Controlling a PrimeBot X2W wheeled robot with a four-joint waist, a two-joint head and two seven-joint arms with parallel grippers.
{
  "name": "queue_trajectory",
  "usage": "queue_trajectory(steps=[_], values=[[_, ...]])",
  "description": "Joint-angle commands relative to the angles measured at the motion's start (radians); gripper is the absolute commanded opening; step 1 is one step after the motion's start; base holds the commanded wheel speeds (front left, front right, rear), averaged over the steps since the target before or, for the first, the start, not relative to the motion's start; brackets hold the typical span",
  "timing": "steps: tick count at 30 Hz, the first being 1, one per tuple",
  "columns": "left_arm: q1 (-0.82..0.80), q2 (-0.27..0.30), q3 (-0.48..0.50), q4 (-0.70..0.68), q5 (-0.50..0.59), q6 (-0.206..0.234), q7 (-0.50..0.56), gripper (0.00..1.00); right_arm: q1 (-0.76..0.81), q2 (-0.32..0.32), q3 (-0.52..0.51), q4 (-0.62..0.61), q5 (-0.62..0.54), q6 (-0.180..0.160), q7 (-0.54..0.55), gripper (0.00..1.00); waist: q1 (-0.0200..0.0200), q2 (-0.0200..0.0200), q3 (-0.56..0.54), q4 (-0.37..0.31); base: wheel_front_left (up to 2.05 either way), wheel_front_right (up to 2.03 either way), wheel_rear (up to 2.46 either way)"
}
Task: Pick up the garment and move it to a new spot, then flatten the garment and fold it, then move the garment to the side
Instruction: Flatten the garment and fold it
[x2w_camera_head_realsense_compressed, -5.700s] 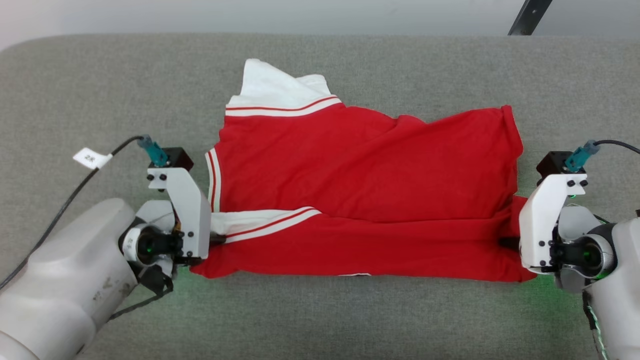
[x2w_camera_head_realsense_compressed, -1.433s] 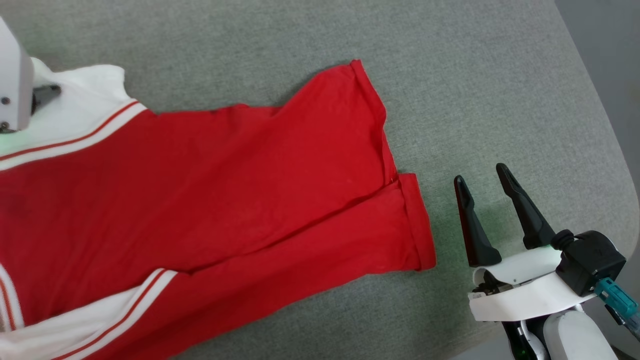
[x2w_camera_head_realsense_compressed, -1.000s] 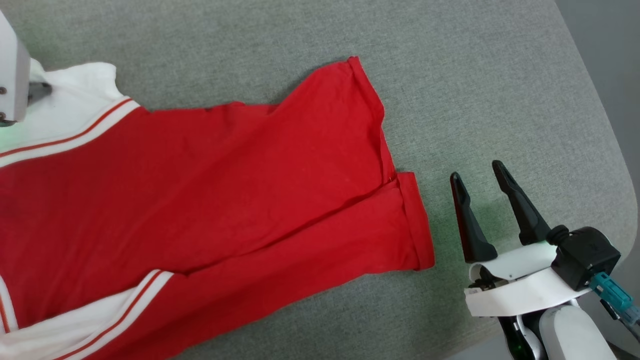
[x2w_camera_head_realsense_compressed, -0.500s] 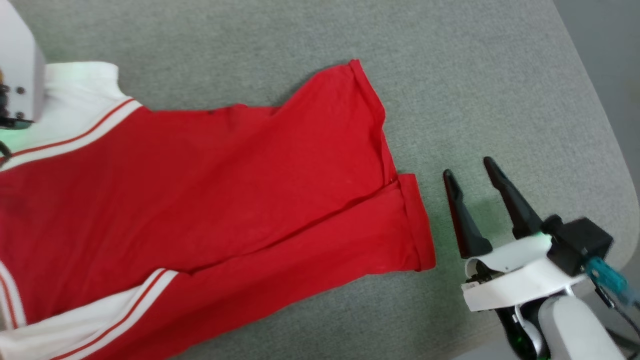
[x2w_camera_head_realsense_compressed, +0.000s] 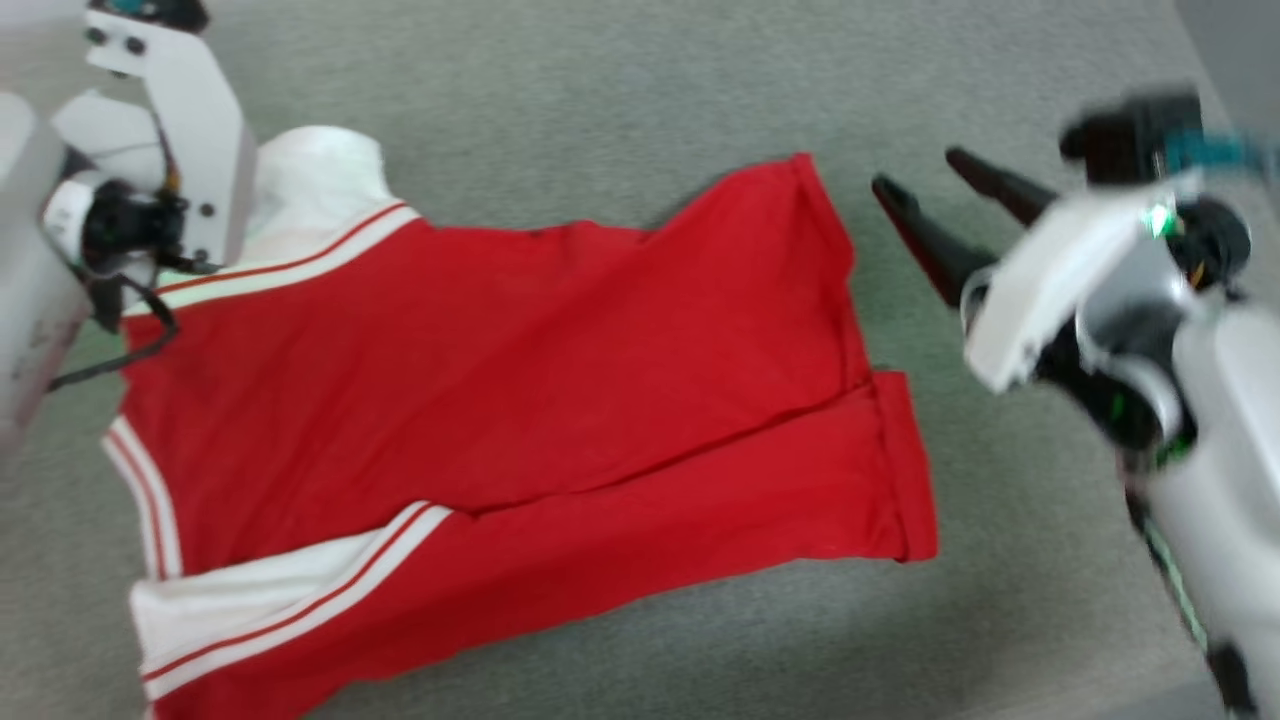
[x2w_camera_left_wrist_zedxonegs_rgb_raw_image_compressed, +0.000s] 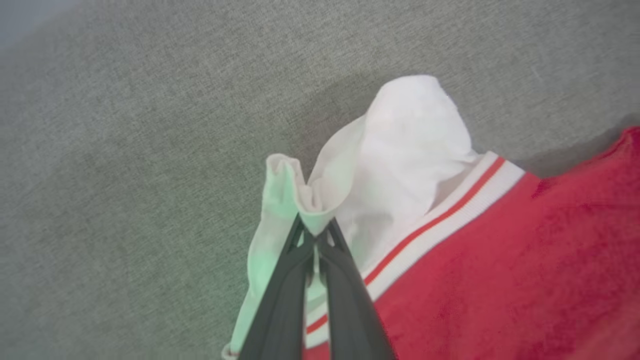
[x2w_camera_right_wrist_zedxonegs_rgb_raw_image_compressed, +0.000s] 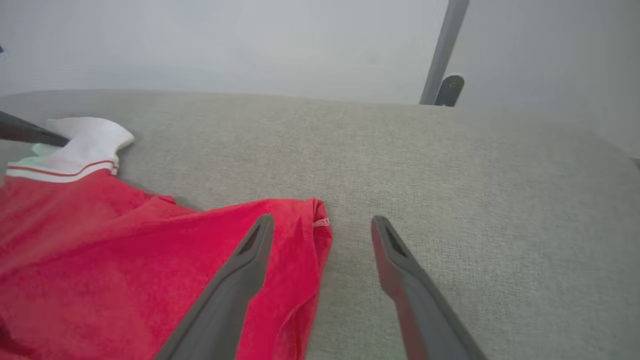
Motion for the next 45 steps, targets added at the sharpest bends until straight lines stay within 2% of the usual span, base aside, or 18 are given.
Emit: queue_trajectory(steps=[1,7,10,15,20,21,22,28,32,38,45], values=[[0.004,-0.015,0.002,0.013,-0.001,-0.009,-0.011,0.00,-0.062,0.008,0.015,0.061,0.035,-0.001,0.085,1.00,0.0000,0.0000,-0.016,0.042,0.00,0.00,0.00],[-0.024,-0.056,-0.003,0.050,0.016,-0.036,-0.050,0.00,-0.248,0.051,0.045,0.324,0.100,-0.001,0.360,1.00,0.0000,0.0000,0.000,0.063,0.00,0.00,0.00],[-0.036,-0.076,-0.005,0.073,0.021,-0.048,-0.063,0.00,-0.325,0.083,0.046,0.450,0.104,-0.001,0.448,1.00,0.0000,0.0000,0.013,0.071,0.00,0.00,0.00],[-0.061,-0.109,-0.004,0.107,0.021,-0.064,-0.080,0.00,-0.411,0.130,0.051,0.610,0.073,-0.001,0.499,1.00,0.0000,0.0000,0.034,0.084,0.00,0.00,0.00],[-0.085,-0.139,-0.008,0.142,0.025,-0.077,-0.095,0.00,-0.463,0.154,0.062,0.746,0.026,-0.001,0.488,1.00,0.0000,0.0000,0.056,0.095,0.00,0.00,0.00],[-0.089,-0.144,-0.009,0.150,0.025,-0.079,-0.098,0.00,-0.467,0.157,0.067,0.766,0.018,-0.001,0.482,0.46,0.0000,0.0000,0.059,0.097,0.00,0.00,0.00],[-0.092,-0.149,-0.010,0.158,0.026,-0.081,-0.102,0.00,-0.473,0.163,0.073,0.779,0.015,-0.001,0.474,0.00,0.0000,0.0000,0.061,0.098,0.00,0.00,0.00],[-0.100,-0.164,-0.007,0.188,0.015,-0.088,-0.131,0.00,-0.496,0.175,0.086,0.803,0.041,-0.001,0.436,0.00,0.0000,0.0000,0.059,0.101,0.00,0.00,0.00],[-0.102,-0.173,0.003,0.204,-0.002,-0.093,-0.167,0.00,-0.493,0.153,0.128,0.757,0.076,-0.001,0.398,0.00,0.0000,0.0000,0.034,0.111,0.00,0.00,0.00],[-0.068,-0.171,0.017,0.160,-0.050,-0.094,-0.201,0.00,-0.435,0.049,0.252,0.605,0.157,-0.001,0.318,0.00,0.0000,0.0000,-0.024,0.142,0.00,0.00,0.00],[0.003,-0.110,0.002,0.023,-0.107,-0.094,-0.210,0.00,-0.333,-0.118,0.361,0.446,0.265,-0.001,0.241,0.00,0.0000,0.0000,-0.098,0.197,0.00,0.00,0.00]])
